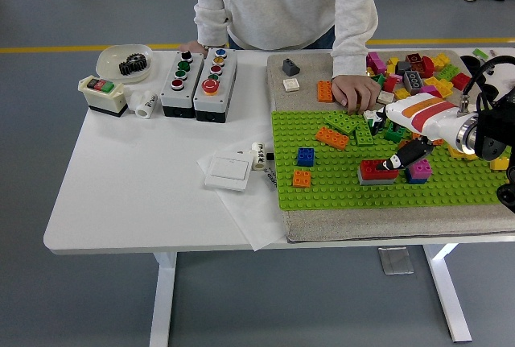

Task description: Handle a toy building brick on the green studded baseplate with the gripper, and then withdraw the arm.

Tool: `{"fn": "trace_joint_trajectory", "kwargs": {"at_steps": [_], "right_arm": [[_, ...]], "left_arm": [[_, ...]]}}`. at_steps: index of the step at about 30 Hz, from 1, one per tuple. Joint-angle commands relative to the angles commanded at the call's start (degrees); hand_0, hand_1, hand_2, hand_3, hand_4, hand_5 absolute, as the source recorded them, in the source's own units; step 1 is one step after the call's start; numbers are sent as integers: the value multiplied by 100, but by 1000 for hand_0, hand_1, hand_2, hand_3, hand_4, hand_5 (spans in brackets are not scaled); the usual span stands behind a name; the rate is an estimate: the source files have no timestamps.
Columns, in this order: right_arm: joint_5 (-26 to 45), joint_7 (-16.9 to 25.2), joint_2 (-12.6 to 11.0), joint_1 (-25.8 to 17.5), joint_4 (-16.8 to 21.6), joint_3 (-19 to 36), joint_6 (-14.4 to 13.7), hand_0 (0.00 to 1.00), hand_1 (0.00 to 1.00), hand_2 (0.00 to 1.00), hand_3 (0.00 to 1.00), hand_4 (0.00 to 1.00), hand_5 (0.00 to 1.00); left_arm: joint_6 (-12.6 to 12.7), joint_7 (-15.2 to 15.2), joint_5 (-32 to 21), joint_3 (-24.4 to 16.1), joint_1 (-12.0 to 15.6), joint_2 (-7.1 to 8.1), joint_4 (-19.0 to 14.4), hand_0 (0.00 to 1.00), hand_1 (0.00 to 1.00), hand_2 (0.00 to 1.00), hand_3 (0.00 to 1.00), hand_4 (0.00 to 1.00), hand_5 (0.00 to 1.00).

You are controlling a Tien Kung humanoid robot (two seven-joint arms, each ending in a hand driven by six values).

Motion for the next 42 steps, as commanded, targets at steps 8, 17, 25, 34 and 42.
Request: {"fn": "trace_joint_trajectory", "kwargs": {"at_steps": [8, 17, 25, 34, 42], "right_arm": [[438, 217, -390, -688, 618, 526, -268, 659, 685, 721, 570, 774, 435], [460, 401, -542, -931, 896, 493, -260, 666, 684, 721, 565, 770, 432], [209, 589, -486, -819, 736, 173, -324, 675, 685, 721, 579, 772, 433], [88, 596, -350, -684, 551, 24, -368, 688, 693, 724, 584, 774, 431], [22, 619, -248, -634, 351, -115, -401, 689, 692, 723, 584, 776, 431]], "left_arm": [[-15, 20, 131, -83, 19, -12, 8, 802, 844, 824, 713, 791, 652], [-26, 45, 220, -132, 39, -26, 11, 799, 842, 824, 712, 791, 652], [-26, 22, 137, -71, 14, -29, 11, 802, 842, 825, 711, 790, 652], [-24, 11, 73, -32, -17, -34, 8, 801, 843, 825, 710, 788, 647], [-25, 6, 32, 0, -41, -34, 4, 801, 844, 824, 708, 787, 647]]}}
